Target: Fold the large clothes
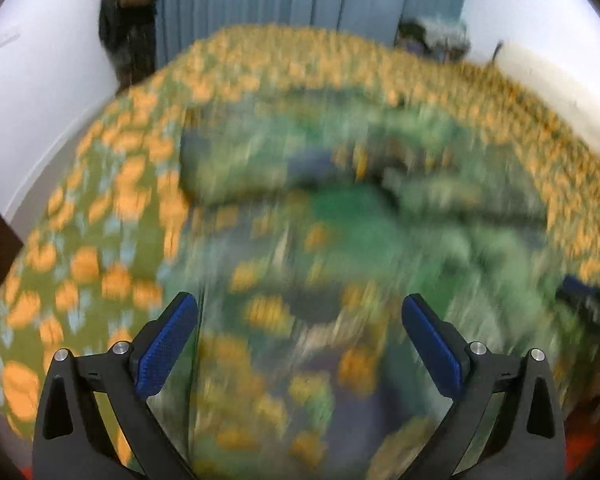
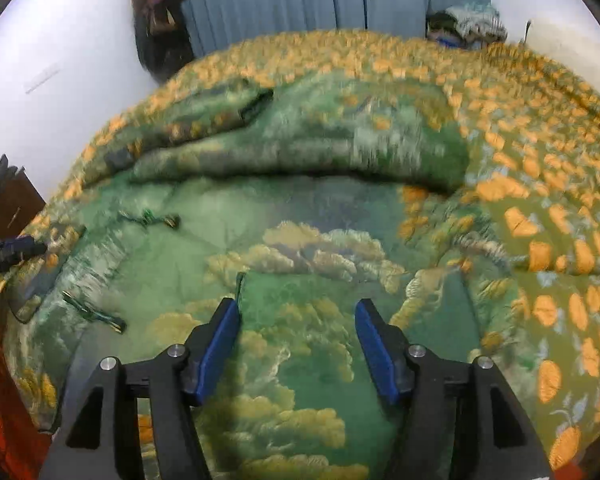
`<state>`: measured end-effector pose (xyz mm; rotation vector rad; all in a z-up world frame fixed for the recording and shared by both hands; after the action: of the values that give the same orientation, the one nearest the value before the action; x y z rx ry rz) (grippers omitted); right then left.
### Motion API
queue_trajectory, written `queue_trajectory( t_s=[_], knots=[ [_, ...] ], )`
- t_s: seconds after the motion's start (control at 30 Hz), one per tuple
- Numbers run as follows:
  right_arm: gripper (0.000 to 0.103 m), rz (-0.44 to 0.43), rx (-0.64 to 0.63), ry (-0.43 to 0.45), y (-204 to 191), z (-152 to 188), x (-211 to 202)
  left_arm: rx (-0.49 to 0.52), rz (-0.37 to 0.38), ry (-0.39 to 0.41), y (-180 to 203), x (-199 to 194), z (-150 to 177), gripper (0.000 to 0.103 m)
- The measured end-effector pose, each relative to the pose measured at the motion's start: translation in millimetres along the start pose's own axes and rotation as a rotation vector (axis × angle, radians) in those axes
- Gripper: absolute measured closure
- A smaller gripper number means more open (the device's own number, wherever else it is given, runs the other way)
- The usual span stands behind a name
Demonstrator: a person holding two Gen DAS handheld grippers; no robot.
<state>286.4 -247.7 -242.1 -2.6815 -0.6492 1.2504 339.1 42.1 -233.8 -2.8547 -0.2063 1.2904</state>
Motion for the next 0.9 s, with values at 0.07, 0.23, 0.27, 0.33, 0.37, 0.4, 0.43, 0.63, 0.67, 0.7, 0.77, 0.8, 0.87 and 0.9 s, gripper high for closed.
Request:
queue_trajectory(
  t_s=[0.07, 0.23, 0.27, 0.33, 0.37, 0.4, 0.43, 0.63, 0.67, 0.7, 0.77, 0.8, 0.87, 0.9],
  knots=[
    [0.040, 0.017, -0.027, 0.039, 1, -10, -3, 0.000, -0.007, 0.029, 14, 11, -26, 0.001],
    [0.040, 0.026, 0.080, -0.004, 31, 6, 12, 0.096, -0.061, -0.151, 38, 102, -7, 0.000],
    [0.040, 0.007, 0.104, 0.000, 35, 8, 14, 0.104, -0.052, -0.203, 39, 122, 10, 0.000],
    [0.040, -0.002, 0.104, 0.003, 30, 12, 12, 0.061, -0.030, -0.103, 35, 112, 7, 0.000],
    [0.040, 0.005, 0.094, 0.003, 29, 13, 11, 0.054, -0.044, -0.101, 32, 107, 5, 0.000],
    [0.040, 0.012, 0.084, 0.001, 28, 14, 11, 0.056, -0.042, -0.106, 33, 108, 4, 0.000],
    [0.040, 0.014, 0.081, -0.001, 28, 14, 11, 0.059, -0.041, -0.117, 34, 110, 5, 0.000],
    [0.040, 0.009, 0.089, 0.004, 31, 16, 14, 0.062, -0.039, -0.129, 36, 113, 4, 0.000],
    [0.040, 0.012, 0.087, 0.006, 29, 17, 13, 0.062, -0.039, -0.130, 36, 114, 4, 0.000],
    [0.040, 0.016, 0.083, 0.006, 29, 17, 14, 0.062, -0.039, -0.129, 35, 113, 4, 0.000],
    [0.039, 0.024, 0.082, 0.006, 29, 17, 15, 0.061, -0.038, -0.130, 35, 114, 4, 0.000],
    [0.039, 0.030, 0.080, 0.007, 29, 16, 15, 0.061, -0.039, -0.129, 35, 113, 4, 0.000],
    [0.039, 0.037, 0.074, 0.007, 29, 16, 15, 0.061, -0.039, -0.129, 35, 113, 4, 0.000],
    [0.039, 0.039, 0.074, 0.008, 28, 16, 15, 0.061, -0.039, -0.129, 35, 113, 4, 0.000]
  ],
)
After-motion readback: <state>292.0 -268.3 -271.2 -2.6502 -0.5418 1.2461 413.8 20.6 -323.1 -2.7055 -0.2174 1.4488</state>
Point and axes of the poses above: each gripper's, at about its wrist camera, not at the fingertips, and x roughly the way its jaws point, y to its right, z to its underside, the point moved 10 cm from there along x, roughly the way its jaws point, and after that the axes turned 13 degrees about -z, right-handed, at the moved point
